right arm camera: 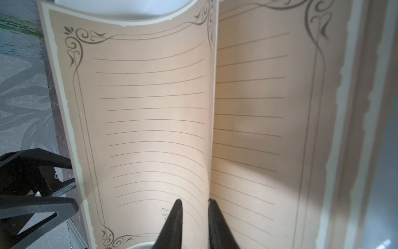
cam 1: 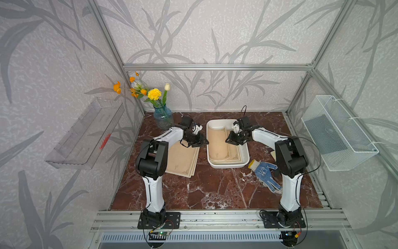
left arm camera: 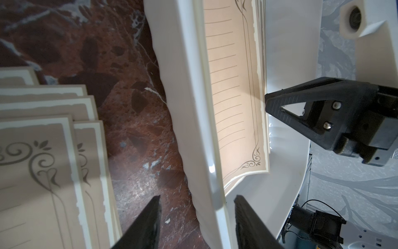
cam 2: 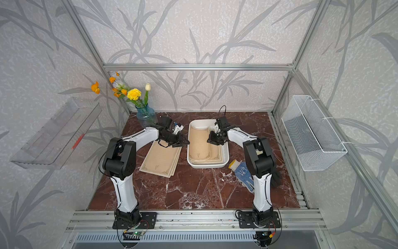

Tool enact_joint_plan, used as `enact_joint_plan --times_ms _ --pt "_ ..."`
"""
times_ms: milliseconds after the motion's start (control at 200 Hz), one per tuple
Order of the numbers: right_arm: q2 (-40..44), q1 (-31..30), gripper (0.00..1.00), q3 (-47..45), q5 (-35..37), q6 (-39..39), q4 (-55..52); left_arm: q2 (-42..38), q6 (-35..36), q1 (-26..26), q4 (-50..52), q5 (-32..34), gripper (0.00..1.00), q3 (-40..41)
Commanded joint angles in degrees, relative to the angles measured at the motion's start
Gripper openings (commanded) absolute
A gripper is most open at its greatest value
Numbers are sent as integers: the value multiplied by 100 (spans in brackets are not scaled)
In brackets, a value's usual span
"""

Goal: Take out the stationery paper from the storage box
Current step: Pick up the stationery paper from the storage box.

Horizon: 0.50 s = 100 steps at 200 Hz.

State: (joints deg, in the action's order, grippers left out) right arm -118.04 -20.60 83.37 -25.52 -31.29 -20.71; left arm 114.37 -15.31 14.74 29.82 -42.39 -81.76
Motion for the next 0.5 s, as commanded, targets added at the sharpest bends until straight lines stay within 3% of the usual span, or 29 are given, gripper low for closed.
enact_joint_plan --times_ms 0,330,495 --pt "-218 38 23 -120 91 -18 69 51 2 37 139 -98 52 -157" --pt "-430 74 23 -161 39 -96 214 121 72 42 286 -119 38 -256" --pt "-515 78 26 -171 56 -140 201 139 46 38 289 -139 37 -271"
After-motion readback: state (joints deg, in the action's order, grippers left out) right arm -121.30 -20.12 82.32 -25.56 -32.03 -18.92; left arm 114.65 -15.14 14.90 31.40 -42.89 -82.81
